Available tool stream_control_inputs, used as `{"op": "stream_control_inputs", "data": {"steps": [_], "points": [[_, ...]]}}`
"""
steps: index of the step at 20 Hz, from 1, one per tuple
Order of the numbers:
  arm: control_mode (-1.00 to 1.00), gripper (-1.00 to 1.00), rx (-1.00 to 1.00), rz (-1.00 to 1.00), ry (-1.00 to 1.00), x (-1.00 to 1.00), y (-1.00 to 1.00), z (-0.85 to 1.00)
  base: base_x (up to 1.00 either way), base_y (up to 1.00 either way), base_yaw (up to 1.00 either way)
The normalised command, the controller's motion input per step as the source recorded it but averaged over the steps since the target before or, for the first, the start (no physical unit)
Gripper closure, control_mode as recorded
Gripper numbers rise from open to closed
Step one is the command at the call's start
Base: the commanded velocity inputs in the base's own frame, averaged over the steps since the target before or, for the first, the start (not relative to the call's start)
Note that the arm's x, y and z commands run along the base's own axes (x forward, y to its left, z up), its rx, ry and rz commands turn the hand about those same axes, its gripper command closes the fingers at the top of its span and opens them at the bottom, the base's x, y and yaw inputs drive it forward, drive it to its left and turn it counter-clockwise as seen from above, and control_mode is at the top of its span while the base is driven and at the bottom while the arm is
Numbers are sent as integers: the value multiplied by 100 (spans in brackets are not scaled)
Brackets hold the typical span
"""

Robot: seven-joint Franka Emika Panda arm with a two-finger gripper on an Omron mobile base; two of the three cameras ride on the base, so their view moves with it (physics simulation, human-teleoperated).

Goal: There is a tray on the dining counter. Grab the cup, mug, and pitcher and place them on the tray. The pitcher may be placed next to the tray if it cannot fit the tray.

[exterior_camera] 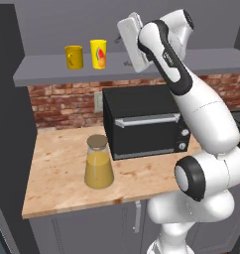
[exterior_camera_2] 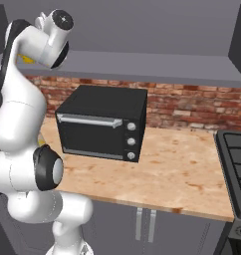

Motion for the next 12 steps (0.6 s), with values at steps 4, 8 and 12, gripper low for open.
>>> {"op": "stream_control_inputs", "data": {"steps": [4,8,12], "points": [[-100,-100,0,-11,0,4,9,0,0,0,0],[-100,-100,0,-11,0,6,9,-1,0,0,0],[-100,-100,0,-9,0,19,4,-3,0,0,0]]}}
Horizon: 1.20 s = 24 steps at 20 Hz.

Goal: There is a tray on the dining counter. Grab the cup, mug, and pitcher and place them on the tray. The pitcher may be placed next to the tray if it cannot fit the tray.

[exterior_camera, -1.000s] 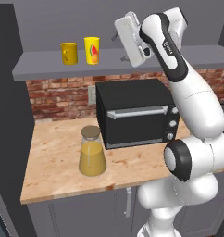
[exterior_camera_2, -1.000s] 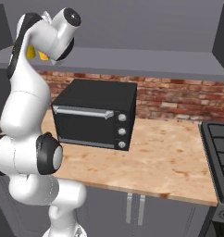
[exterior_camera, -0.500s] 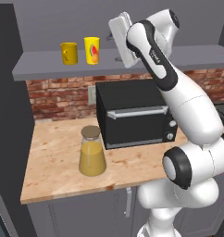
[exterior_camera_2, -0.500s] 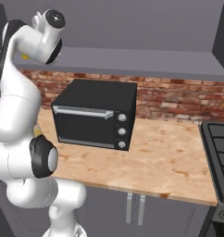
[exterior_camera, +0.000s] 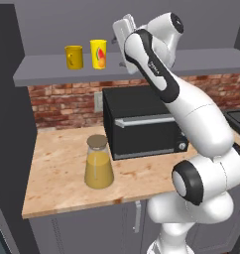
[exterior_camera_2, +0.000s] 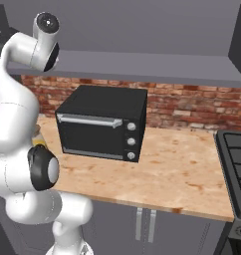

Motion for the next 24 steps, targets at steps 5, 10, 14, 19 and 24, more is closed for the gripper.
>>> {"op": "stream_control_inputs", "data": {"steps": [5,10,14,19,24], "points": [[-100,-100,0,-2,0,30,3,0,0,0,0],[-100,-100,0,0,0,45,2,0,0,0,0],[-100,-100,0,0,0,34,0,0,0,0,0],[-100,-100,0,0,0,15,9,0,0,0,0],[-100,-100,0,0,0,16,18,0,0,0,0]]}}
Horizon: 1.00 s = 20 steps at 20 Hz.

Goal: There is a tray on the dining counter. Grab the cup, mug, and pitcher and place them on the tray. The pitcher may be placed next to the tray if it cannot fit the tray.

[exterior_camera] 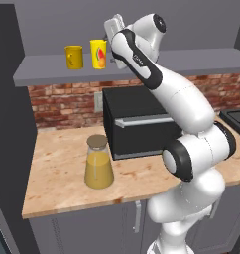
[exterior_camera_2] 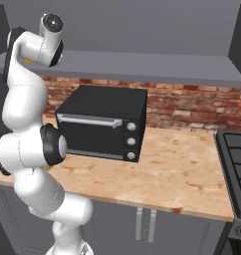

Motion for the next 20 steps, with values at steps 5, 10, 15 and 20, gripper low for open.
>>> {"op": "stream_control_inputs", "data": {"steps": [5,10,15,20], "points": [[-100,-100,0,0,0,21,12,0,0,0,0],[-100,-100,0,0,0,19,1,0,0,0,0],[-100,-100,0,0,0,11,0,0,0,0,0],[-100,-100,0,0,0,6,0,0,0,0,0]]}}
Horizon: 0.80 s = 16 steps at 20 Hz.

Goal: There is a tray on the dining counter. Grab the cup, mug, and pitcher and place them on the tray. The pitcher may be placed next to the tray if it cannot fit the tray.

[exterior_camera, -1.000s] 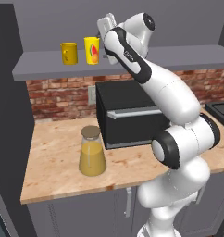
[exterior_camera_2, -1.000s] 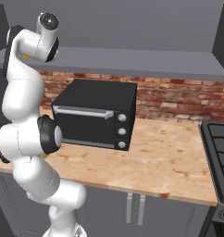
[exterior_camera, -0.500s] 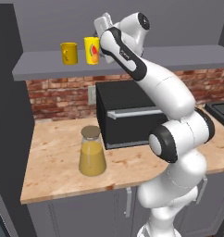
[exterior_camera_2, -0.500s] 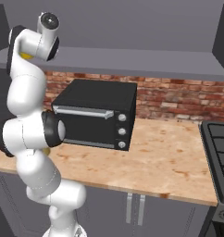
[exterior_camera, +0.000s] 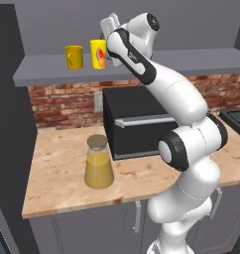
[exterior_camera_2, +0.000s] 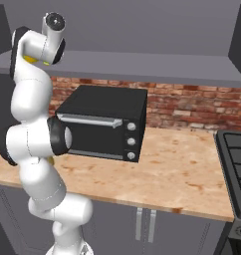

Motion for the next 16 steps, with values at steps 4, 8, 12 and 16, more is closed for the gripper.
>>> {"op": "stream_control_inputs", "data": {"steps": [4,8,12,16], "points": [[-100,-100,0,0,3,5,0,0,0,0,0],[-100,-100,0,0,8,2,0,0,0,0,0],[-100,-100,0,0,8,3,0,0,0,0,0],[-100,-100,0,0,9,0,0,0,0,0,0]]}}
